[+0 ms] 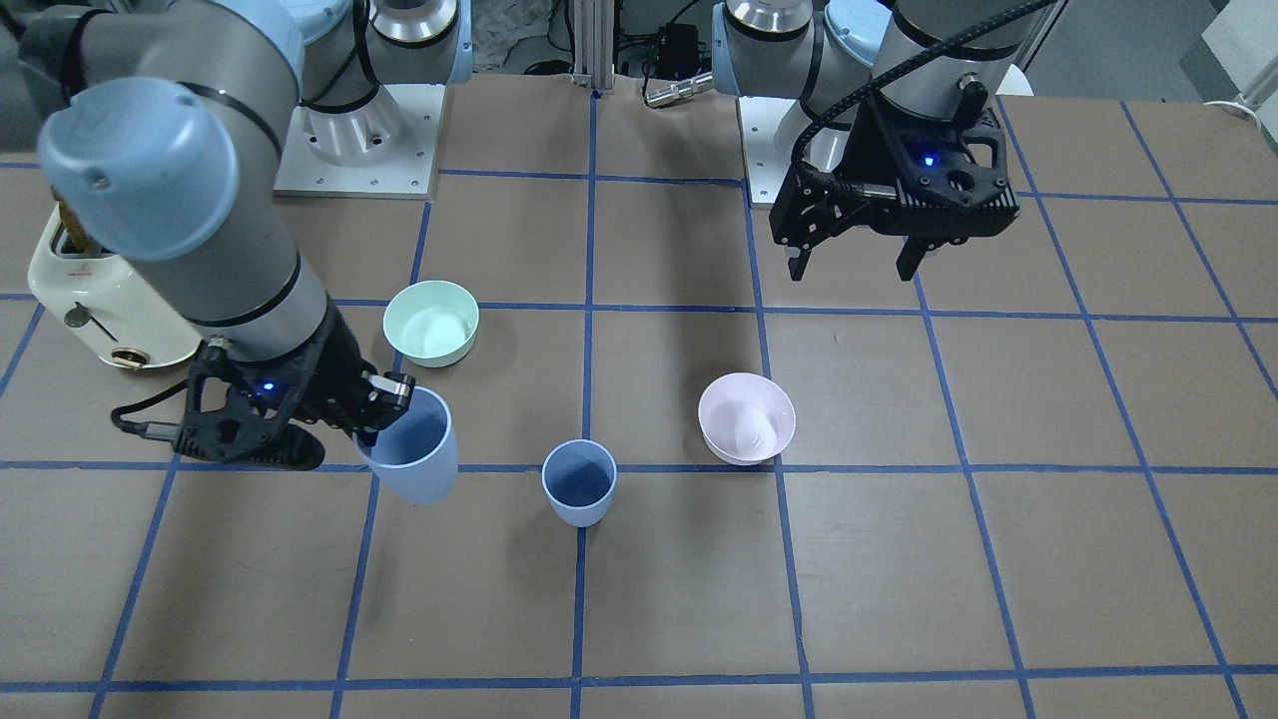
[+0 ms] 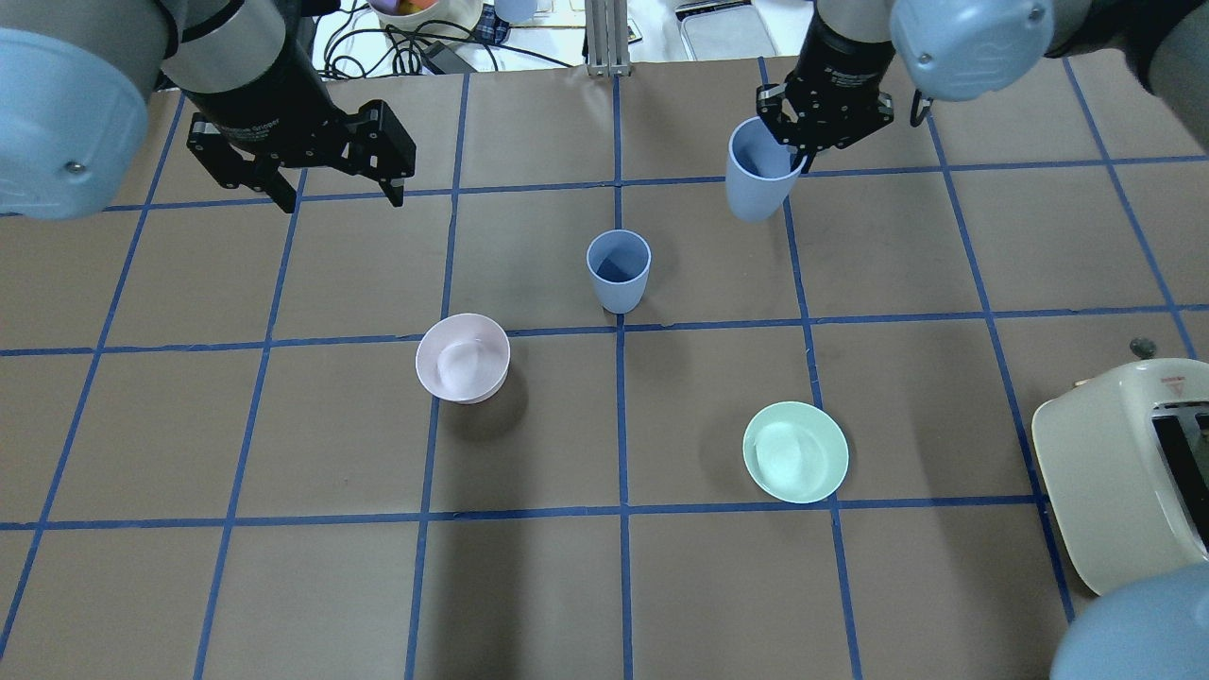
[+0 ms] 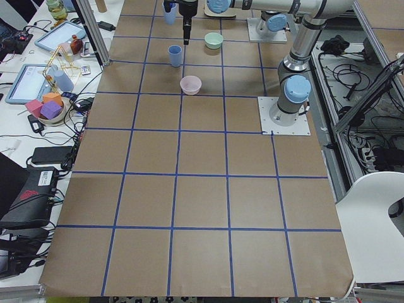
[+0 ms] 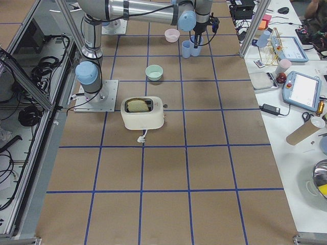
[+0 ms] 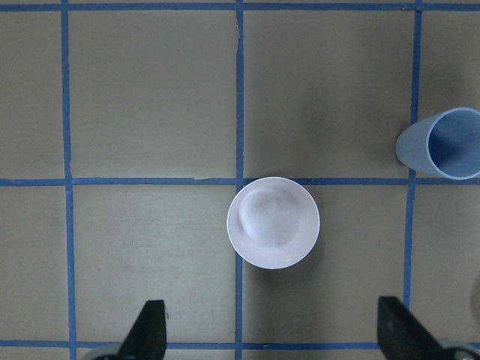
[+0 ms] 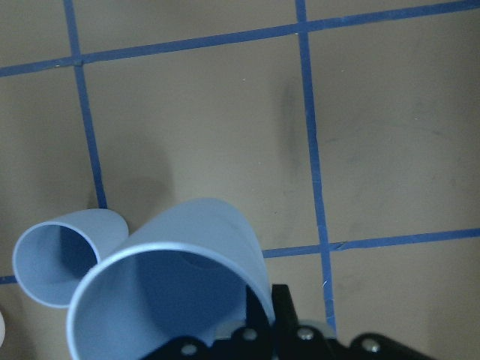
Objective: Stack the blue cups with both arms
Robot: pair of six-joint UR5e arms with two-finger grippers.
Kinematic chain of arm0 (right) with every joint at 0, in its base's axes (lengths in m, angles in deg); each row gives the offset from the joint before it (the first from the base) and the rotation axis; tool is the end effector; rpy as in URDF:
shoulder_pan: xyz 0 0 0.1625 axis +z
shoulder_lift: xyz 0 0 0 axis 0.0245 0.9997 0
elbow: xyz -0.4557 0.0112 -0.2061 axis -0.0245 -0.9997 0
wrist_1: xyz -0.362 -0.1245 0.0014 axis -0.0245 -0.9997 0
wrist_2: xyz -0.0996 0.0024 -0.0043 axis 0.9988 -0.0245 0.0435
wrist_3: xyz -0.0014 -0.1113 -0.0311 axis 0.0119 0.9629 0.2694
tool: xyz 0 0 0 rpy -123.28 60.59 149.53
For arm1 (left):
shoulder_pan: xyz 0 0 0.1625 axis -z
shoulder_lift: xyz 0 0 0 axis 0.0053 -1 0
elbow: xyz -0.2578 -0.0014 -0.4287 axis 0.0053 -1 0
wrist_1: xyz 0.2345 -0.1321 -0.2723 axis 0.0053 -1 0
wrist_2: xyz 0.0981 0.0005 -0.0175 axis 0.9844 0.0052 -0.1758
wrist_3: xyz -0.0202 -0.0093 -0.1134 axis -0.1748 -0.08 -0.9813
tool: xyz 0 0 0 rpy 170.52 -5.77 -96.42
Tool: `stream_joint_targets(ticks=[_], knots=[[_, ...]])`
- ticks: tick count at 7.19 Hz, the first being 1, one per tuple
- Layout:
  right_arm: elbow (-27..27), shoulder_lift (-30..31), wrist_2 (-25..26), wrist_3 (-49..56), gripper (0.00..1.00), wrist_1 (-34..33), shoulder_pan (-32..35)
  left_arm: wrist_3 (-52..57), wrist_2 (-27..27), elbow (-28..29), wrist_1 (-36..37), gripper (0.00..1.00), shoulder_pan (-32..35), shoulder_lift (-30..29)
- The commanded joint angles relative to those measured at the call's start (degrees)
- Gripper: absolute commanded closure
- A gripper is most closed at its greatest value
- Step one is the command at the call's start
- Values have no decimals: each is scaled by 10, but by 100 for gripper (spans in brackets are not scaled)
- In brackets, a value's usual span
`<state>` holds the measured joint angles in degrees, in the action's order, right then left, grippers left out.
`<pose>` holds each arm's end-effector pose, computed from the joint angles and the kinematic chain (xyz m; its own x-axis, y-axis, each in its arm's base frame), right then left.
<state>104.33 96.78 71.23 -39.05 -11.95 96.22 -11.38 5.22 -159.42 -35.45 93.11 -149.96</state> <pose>0.1904 -0.5964 0.4817 -0.9921 0.1100 -0.0599 0.1115 0.9935 -0.0220 -0.1553 -0.4698 0.5643 -0.9998 -0.0177 -0.0060 -0.0171 0.9959 -0.0886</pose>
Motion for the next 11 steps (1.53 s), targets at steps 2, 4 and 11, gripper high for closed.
stream_joint_targets(ticks=[2, 4, 11], knots=[[2, 18, -2, -45, 100, 12, 41, 0, 0, 0, 0, 0, 0, 0], [1, 19, -1, -86, 100, 12, 69, 0, 0, 0, -1, 0, 1, 0], [2, -34, -2, -150, 100, -63, 112, 0, 0, -1, -1, 0, 0, 1]])
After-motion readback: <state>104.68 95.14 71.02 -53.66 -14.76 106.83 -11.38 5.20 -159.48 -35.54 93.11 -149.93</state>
